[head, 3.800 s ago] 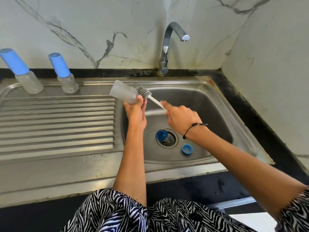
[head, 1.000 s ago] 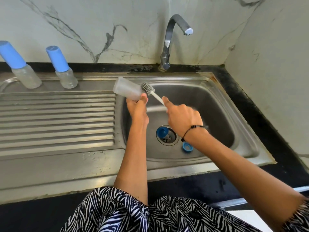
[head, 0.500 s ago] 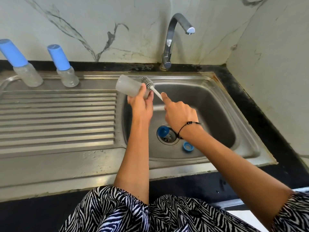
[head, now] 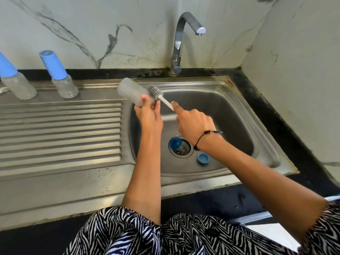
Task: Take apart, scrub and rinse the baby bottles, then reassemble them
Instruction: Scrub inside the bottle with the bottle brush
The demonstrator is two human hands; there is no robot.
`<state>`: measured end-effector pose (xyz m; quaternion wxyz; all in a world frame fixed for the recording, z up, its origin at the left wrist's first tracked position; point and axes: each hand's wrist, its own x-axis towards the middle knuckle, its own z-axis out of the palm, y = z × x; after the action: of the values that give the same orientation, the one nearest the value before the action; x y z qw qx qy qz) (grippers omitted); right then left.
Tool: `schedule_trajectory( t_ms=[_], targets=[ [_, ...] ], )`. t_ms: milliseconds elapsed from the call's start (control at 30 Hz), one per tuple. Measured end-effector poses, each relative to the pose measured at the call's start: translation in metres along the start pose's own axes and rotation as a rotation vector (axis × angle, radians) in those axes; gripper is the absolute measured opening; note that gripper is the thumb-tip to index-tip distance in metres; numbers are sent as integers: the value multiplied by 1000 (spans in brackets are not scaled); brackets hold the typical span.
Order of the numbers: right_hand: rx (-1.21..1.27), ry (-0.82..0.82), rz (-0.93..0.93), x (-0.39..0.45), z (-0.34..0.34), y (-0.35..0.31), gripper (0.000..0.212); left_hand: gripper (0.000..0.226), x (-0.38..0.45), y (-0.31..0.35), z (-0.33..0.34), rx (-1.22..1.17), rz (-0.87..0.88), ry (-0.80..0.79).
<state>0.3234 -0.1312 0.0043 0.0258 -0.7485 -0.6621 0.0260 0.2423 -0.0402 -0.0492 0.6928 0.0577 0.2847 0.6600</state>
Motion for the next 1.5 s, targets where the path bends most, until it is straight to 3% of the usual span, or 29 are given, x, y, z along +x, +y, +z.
schedule_trajectory(
  t_ms=[167, 467, 600, 700, 1000, 1267, 1500],
  targets=[
    [7, -50, -67, -29, 16, -9, 56, 43, 12, 4, -15, 5, 0, 96],
    [60, 9, 13, 4, 5, 7, 50, 29, -2, 2, -1, -7, -55, -113],
    [-12, 58, -10, -13, 8, 2, 57, 50, 4, 6, 2, 38, -33, -21],
    [-16, 7, -26, -21, 14, 0, 57, 44, 5, 3, -6, 111, -36, 96],
    [18, -4, 17, 4, 7, 8, 55, 30, -7, 1, -4, -13, -163, -141],
    [13, -33, -38, -25, 11, 2, 49, 39, 8, 2, -11, 81, -98, 5],
    [39, -10, 20, 0, 3, 11, 50, 41, -3, -2, -6, 43, -214, -219]
  ],
)
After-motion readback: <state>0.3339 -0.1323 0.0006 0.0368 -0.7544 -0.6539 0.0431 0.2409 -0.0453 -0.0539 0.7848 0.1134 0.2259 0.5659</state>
